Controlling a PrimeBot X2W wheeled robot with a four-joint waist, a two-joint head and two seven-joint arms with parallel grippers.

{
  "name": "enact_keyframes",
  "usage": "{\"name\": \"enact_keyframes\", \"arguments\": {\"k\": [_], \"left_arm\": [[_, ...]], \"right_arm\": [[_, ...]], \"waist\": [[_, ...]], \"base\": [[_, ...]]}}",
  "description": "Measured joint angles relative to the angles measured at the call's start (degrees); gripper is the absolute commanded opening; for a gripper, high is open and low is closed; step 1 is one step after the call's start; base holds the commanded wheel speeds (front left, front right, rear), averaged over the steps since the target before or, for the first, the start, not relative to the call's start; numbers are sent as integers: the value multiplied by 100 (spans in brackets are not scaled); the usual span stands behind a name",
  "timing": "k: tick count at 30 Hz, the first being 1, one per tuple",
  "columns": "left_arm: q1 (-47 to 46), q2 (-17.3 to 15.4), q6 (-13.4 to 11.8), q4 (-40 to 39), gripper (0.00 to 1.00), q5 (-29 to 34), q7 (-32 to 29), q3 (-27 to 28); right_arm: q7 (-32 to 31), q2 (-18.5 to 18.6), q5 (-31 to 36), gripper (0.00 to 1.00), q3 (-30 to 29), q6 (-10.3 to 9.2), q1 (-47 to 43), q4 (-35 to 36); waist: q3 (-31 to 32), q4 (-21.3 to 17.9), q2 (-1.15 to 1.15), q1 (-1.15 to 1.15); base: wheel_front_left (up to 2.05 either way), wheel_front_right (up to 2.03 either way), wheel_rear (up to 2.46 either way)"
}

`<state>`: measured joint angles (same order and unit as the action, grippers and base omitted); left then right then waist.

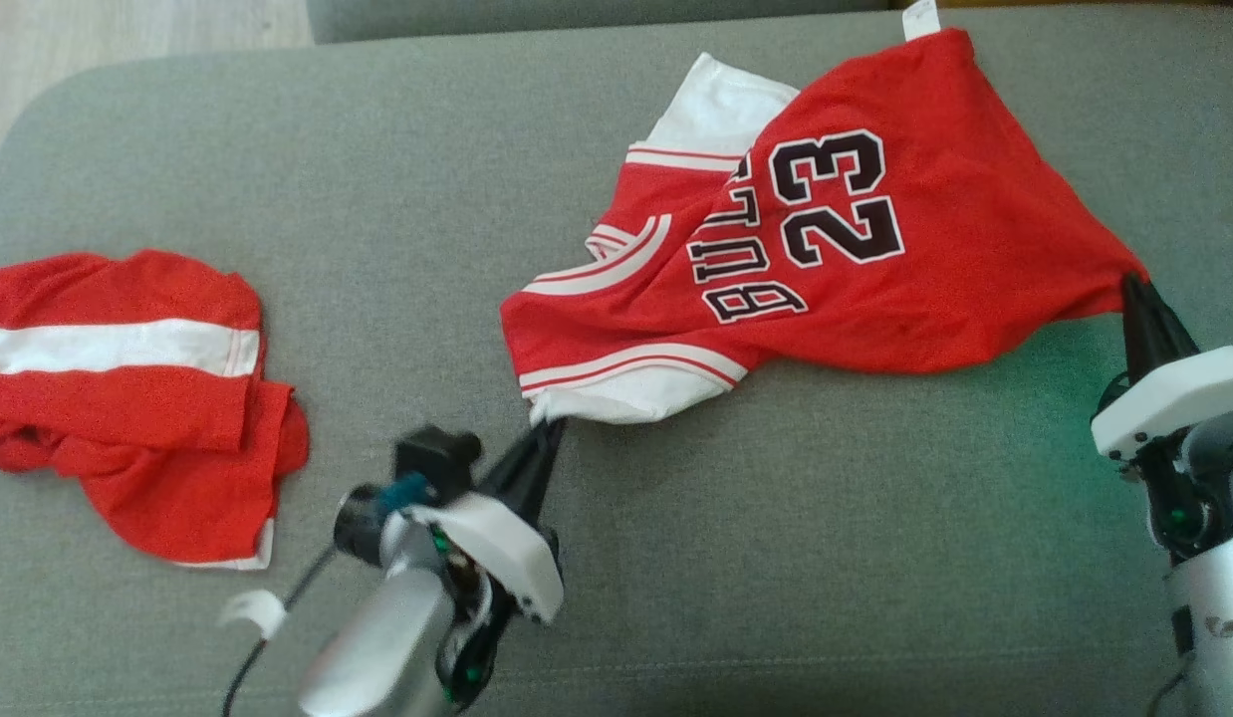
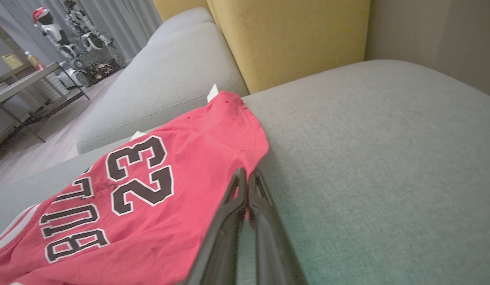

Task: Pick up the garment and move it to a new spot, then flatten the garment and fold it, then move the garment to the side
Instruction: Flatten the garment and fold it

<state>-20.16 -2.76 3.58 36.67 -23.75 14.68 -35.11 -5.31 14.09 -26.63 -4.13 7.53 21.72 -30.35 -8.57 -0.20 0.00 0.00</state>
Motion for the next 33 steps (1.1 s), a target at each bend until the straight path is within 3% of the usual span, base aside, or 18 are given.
{"name": "enact_keyframes", "arguments": {"k": [8, 16, 23, 28, 33], "left_arm": [[-2, -43, 226, -1092, 0, -831, 0, 661], [-171, -409, 233, -2464, 0, -1603, -361, 1377], [-413, -580, -458, -4234, 0, -1995, -792, 2073], [-402, -803, -993, -5398, 0, -1936, -1415, 2135], [-534, -955, -1400, -5938, 0, -1807, -2011, 2123]], "right_arm": [[-54, 383, -3, 0, 430, 0, 23, 156], [-56, 869, -122, 0, 855, 0, 552, 414], [-374, 1083, -113, 0, 820, 0, 894, 1361], [-1210, 1028, -34, 0, 352, 0, 895, 2306], [-2083, 901, 232, 0, -31, 0, 886, 3268]], "waist": [[324, 68, 0, 0], [846, 77, 0, 0], [1298, -50, 0, 0], [1455, -170, 0, 0], [1363, -185, 0, 0]], "base": [[0, 0, 0], [0, 0, 0], [0, 0, 0], [0, 0, 0], [0, 0, 0]]}}
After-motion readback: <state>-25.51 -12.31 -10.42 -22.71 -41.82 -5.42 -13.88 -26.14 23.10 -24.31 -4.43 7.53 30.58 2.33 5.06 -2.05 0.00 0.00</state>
